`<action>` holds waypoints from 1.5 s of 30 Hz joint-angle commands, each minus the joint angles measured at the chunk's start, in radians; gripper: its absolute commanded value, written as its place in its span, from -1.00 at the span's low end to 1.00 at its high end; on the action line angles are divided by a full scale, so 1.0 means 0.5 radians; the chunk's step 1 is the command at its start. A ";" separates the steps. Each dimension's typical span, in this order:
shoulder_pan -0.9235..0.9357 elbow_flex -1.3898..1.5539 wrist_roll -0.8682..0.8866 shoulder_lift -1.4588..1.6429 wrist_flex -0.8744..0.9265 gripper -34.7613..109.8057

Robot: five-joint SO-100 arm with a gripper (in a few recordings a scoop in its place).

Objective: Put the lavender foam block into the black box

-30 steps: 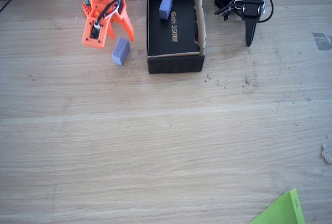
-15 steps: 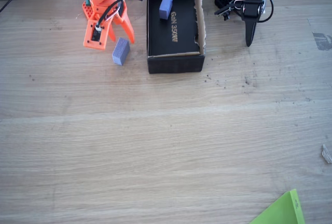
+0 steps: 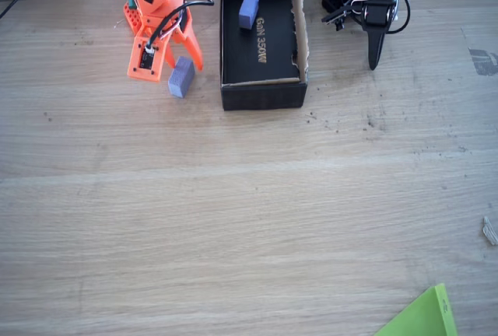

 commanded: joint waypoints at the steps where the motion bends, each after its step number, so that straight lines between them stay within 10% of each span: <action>1: 0.040 0.009 -0.009 0.061 0.034 -0.17; 45: 0.092 0.037 -0.052 -0.190 -0.129 -0.52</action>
